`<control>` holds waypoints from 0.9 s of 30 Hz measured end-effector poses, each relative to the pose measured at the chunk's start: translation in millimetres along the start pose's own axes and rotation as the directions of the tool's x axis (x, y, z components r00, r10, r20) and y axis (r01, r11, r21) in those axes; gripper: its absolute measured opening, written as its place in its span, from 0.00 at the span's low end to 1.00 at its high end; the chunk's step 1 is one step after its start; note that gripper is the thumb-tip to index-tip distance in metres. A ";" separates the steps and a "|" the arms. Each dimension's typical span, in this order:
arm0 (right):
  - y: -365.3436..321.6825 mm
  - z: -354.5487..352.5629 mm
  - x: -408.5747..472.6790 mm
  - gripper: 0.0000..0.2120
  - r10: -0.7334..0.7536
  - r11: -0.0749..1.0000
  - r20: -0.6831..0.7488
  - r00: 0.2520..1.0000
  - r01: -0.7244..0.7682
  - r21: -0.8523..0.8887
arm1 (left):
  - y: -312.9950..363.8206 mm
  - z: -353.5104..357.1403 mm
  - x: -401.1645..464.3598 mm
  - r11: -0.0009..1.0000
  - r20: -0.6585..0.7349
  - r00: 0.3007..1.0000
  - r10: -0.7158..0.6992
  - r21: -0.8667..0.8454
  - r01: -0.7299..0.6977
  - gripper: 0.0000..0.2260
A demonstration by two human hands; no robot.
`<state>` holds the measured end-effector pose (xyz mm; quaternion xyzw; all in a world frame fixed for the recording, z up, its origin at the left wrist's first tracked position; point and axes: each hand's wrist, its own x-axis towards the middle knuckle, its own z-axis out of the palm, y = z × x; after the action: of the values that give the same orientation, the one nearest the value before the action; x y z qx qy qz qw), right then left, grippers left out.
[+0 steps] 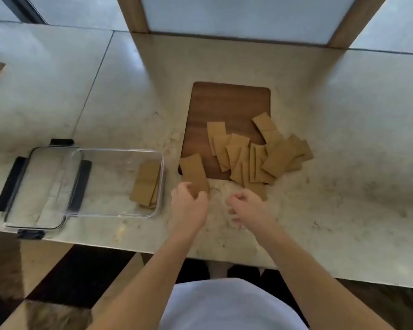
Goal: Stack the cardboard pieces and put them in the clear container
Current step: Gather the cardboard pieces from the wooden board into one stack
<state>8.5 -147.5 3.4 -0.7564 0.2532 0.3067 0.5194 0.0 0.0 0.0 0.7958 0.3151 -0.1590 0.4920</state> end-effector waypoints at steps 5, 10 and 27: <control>-24.5 38.0 55.7 0.17 -0.053 0.999 -0.059 0.997 0.052 -0.014 | 4.3 14.0 35.0 0.991 -0.224 0.967 -0.120 0.029 0.130 0.21; -34.9 68.9 90.0 0.31 -0.046 0.999 -0.103 0.994 0.047 0.004 | -6.6 20.9 64.5 0.973 -0.177 0.967 -0.182 -0.173 0.151 0.20; -37.3 32.3 56.5 0.18 -0.272 0.880 0.086 0.958 0.284 -0.381 | 12.4 16.9 31.5 0.777 0.223 0.915 -0.338 -0.483 0.404 0.20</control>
<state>66.9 -108.4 -23.0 -0.8681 0.0683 0.2843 0.4011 32.8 -8.0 -17.1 0.5437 0.4659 -0.2107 0.6655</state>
